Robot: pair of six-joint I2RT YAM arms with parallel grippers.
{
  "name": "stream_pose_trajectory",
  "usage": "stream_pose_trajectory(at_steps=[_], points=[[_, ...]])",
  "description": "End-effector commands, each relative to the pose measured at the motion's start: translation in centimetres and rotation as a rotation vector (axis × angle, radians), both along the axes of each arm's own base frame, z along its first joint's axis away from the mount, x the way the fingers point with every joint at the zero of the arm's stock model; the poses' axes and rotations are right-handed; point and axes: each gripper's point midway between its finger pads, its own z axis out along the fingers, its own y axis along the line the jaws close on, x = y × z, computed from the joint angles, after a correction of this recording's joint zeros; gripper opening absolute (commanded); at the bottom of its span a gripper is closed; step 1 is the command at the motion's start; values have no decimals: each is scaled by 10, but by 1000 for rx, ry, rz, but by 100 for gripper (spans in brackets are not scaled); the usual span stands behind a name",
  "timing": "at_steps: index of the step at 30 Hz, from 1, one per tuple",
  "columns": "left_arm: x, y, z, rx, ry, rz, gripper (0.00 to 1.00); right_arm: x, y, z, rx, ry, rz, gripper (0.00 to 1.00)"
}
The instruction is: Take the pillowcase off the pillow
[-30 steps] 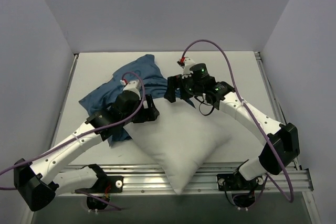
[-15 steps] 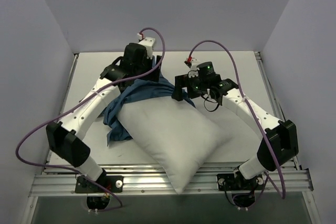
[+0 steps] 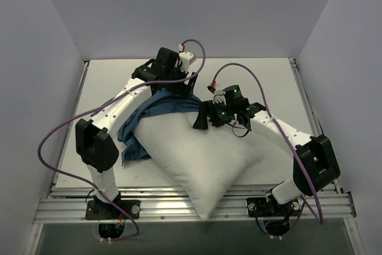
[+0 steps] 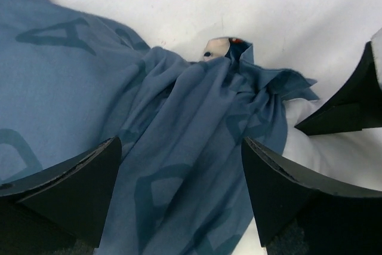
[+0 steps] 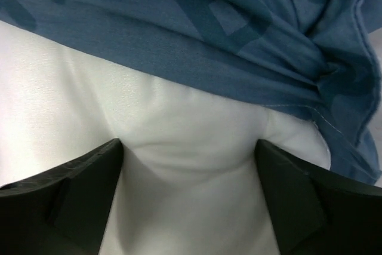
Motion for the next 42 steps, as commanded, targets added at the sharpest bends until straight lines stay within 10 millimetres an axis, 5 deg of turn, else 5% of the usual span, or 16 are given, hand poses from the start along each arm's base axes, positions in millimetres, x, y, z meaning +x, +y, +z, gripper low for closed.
stream_pose_trajectory(at_steps=[1, 2, 3, 5, 6, 8, 10, 12, 14, 17, 23, 29, 34, 38, 42], points=[[5, 2, -17, 45, 33, -17, 89, -17, 2, -33, -22, 82, 44, 79], [5, 2, -23, 53, 45, -17, 87, -18, 3, -35, -25, 84, 51, 71], [5, 2, -28, 60, 57, -17, 86, -19, 3, -36, -28, 83, 57, 51], [3, 2, -42, 79, 98, -23, 78, -21, 4, -33, -31, 64, 79, 34], [3, 2, -45, 81, 107, -22, 75, -21, 4, -32, -36, 56, 84, 15], [5, 0, -53, 90, 121, -25, 63, -22, 4, -27, -38, 35, 93, 0], [8, 0, -53, 93, 119, -20, 49, -23, 2, -24, -43, 27, 94, 0], [17, 5, -52, 110, 97, 9, 20, -27, 1, -19, -53, 25, 96, 0], [33, 16, -40, 135, 34, 73, 4, -28, -2, -10, -62, 2, 90, 0], [62, 43, -13, 140, -82, 197, 2, -36, -10, 5, -72, -15, 73, 0], [119, 158, 39, 172, -289, 646, 2, -63, -35, 35, -76, -29, 32, 0], [136, 243, 62, 152, -388, 958, 3, -81, -60, 65, -88, -49, -38, 0], [148, 258, 42, 178, -349, 993, 5, -77, -78, 99, -104, -124, -115, 0], [149, 269, 11, 242, -283, 1020, 5, -62, -93, 148, -113, -248, -193, 0], [141, 300, -26, 308, -187, 1083, 6, -52, -106, 188, -126, -338, -256, 0]])
